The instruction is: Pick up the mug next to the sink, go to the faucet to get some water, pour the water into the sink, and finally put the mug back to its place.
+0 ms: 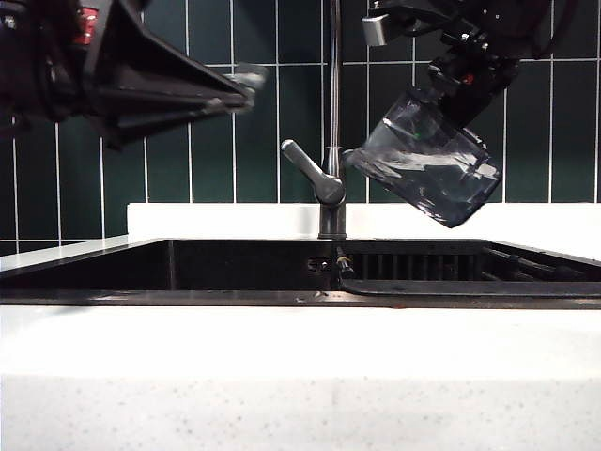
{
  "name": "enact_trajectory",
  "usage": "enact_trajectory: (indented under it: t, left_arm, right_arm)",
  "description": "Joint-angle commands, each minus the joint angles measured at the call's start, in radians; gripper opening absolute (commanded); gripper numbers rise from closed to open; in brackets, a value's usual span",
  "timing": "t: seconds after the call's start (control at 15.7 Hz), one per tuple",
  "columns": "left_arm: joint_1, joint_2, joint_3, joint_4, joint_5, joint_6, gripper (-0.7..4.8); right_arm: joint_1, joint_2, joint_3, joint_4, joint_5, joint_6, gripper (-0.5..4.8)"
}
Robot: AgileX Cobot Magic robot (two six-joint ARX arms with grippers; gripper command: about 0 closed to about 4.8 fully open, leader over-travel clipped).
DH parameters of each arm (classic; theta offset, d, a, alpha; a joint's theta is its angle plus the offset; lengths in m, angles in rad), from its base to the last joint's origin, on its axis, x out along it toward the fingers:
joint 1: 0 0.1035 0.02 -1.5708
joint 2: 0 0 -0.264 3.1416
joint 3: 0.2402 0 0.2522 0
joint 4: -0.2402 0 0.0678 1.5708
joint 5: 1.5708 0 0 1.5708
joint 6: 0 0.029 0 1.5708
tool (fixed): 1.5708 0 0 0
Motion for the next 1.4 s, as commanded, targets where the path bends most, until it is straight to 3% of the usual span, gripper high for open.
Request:
enact_trajectory:
  t: [0.06,0.51,0.83,1.14,1.27,1.4]
  left_arm:
    - [-0.081,-0.004,0.002,-0.002,-0.105,0.033,-0.05]
    - [-0.104,-0.048,-0.014,-0.038,-0.166,0.103,-0.05]
    - [-0.104,-0.315,-0.108,-0.143,-0.29,0.119,-0.05]
    - [-0.104,-0.706,-0.123,-0.446,-0.502,0.141,-0.05]
    - [-0.112,-0.86,-0.139,-0.509,-0.594,0.122,-0.05]
    - [-0.151,-0.98,-0.143,-0.528,-0.765,0.09,-0.05]
  right_arm:
    - [0.01,-0.011,0.008,-0.002,0.077,-0.027,-0.07]
    - [0.017,-0.011,0.008,-0.035,0.151,-0.043,-0.07]
    - [0.018,-0.012,0.008,-0.055,0.177,-0.045,-0.07]
    - [0.048,-0.01,0.008,-0.028,0.185,-0.035,-0.07]
    - [0.048,-0.01,0.008,-0.03,0.224,-0.07,-0.07]
    - [0.048,-0.01,0.008,-0.03,0.254,-0.09,-0.07]
